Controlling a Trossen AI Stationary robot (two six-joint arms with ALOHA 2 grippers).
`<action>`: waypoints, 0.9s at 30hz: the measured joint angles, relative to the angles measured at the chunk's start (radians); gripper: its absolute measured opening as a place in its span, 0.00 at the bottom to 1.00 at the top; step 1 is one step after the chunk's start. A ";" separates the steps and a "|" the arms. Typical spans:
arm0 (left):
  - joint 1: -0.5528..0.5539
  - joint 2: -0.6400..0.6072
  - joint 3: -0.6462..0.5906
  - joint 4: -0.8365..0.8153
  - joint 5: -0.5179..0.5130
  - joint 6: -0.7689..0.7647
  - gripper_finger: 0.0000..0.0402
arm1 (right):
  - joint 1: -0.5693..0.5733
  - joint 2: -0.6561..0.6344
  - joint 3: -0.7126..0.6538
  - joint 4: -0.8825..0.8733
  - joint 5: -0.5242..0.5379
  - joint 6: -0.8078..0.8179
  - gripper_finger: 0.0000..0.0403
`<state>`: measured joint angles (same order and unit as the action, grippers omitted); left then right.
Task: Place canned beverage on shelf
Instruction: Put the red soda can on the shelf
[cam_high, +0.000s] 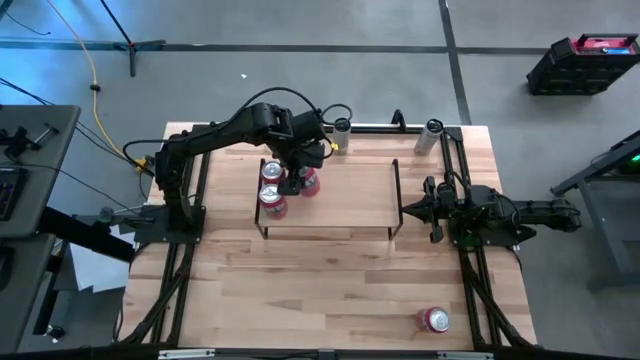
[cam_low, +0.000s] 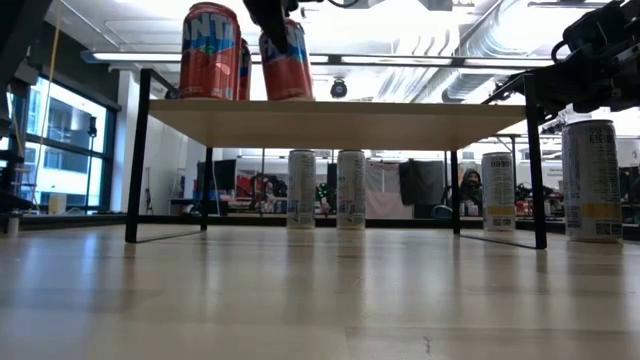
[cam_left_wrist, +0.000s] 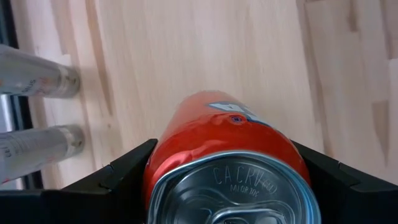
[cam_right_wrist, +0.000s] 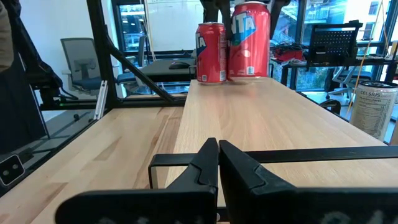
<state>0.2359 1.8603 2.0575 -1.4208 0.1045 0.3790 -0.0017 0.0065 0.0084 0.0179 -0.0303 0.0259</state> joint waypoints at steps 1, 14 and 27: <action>0.000 0.000 0.000 0.000 -0.012 0.000 0.71 | 0.000 0.000 0.000 0.000 0.000 0.000 0.00; -0.001 0.000 0.000 0.006 -0.030 -0.010 0.71 | 0.000 0.000 0.000 0.000 0.000 0.000 0.00; -0.001 0.000 0.000 0.037 -0.030 0.007 0.71 | 0.000 0.000 0.000 0.000 0.000 0.000 0.00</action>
<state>0.2348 1.8603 2.0575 -1.3842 0.0742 0.3861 -0.0019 0.0063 0.0086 0.0181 -0.0305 0.0259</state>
